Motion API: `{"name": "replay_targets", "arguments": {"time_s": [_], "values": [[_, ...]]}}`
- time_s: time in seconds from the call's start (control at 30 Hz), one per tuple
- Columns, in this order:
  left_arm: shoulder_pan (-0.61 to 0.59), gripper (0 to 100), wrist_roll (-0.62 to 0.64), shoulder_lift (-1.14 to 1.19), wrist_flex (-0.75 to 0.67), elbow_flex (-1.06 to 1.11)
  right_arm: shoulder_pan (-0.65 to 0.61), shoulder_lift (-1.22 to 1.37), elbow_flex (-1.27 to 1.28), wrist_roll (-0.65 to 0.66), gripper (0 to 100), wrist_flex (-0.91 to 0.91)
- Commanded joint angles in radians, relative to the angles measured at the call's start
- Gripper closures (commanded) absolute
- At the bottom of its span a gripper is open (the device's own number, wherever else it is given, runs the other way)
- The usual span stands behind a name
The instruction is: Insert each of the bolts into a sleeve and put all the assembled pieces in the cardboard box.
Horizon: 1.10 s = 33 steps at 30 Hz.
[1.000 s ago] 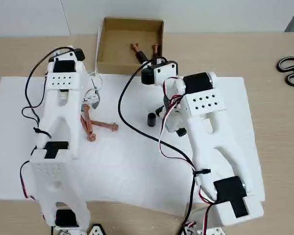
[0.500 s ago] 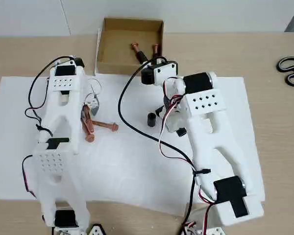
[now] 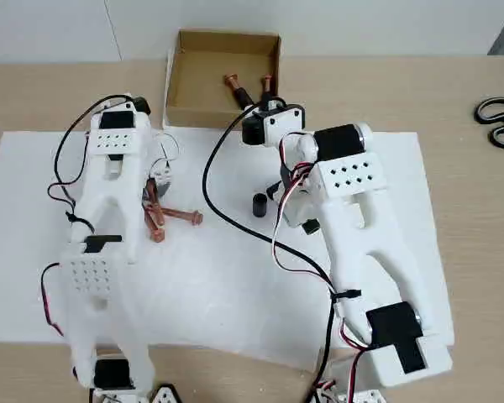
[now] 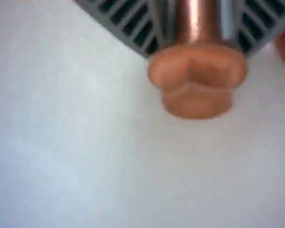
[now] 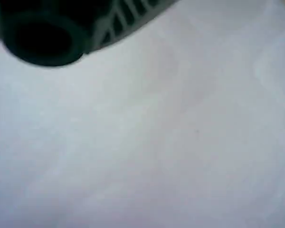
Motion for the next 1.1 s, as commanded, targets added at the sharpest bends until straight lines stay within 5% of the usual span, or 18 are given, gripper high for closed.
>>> {"name": "replay_targets", "arguments": {"time_s": [0.0,0.33,0.63,1.07], "values": [[0.006,99,0.0,-0.043,0.094,-0.114,0.008,-0.061,-0.008,-0.006,97.4,-0.01],[0.094,99,-0.002,-0.232,0.157,-0.254,0.01,-0.097,-0.089,-0.005,97.4,-0.001],[0.104,99,-0.002,-0.531,0.157,-0.245,0.008,-0.466,-0.095,-0.005,97.4,-0.002],[0.281,99,-0.002,-1.114,0.144,0.275,0.008,-0.997,-0.043,-0.006,97.4,-0.005]]}}
